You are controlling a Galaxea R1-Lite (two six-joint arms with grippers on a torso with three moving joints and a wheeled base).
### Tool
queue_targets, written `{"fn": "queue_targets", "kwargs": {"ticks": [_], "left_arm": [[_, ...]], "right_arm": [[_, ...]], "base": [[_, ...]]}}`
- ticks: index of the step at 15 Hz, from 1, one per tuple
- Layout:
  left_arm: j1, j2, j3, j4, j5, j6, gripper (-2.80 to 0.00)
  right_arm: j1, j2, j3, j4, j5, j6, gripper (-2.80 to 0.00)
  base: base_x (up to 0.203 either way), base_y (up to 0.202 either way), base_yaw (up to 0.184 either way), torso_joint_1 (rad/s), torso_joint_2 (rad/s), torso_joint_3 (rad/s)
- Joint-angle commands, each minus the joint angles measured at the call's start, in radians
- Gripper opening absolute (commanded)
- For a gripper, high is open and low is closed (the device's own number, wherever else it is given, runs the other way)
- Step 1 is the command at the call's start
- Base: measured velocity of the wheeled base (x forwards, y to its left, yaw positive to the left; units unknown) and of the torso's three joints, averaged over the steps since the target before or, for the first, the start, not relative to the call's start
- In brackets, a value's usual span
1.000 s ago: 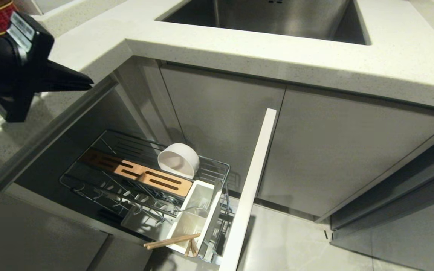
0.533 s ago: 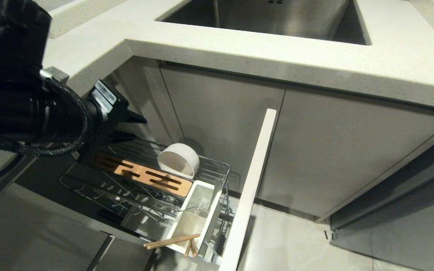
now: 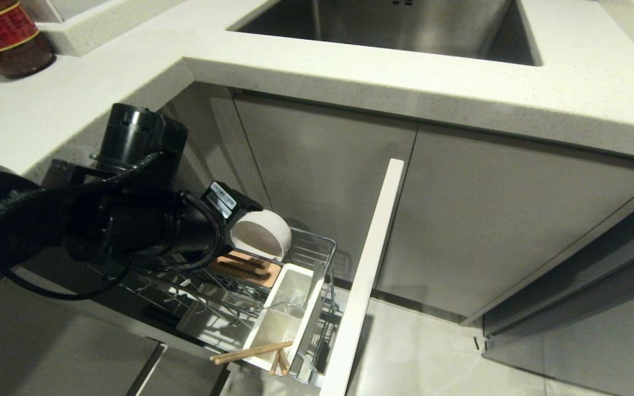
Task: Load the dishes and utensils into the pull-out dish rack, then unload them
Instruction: Take the bowl out of the cupboard
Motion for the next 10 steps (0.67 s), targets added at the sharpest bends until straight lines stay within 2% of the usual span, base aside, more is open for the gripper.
{"fn": "queue_targets", "kwargs": {"ticks": [1,6,8,10], "left_arm": [[0.006,0.104,0.030,-0.104,0.001,0.020,0.00],[0.041,0.224,-0.006,-0.254,-0.002,0.054,0.00],[0.050,0.262,-0.038,-0.285,-0.003,0.106,0.00],[0.052,0.291,-0.058,-0.296,-0.005,0.115,0.00]], "right_arm": [[0.000,0.001,0.026,-0.001,0.000,0.000,-2.80],[0.000,0.001,0.026,-0.001,0.000,0.000,-2.80],[0.000,0.001,0.026,-0.001,0.000,0.000,-2.80],[0.000,0.001,0.027,-0.001,0.000,0.000,-2.80]], "base": [[0.000,0.000,0.000,0.000,0.00,0.000],[0.000,0.000,0.000,0.000,0.00,0.000],[0.000,0.000,0.000,0.000,0.00,0.000],[0.000,0.000,0.000,0.000,0.00,0.000]]}}
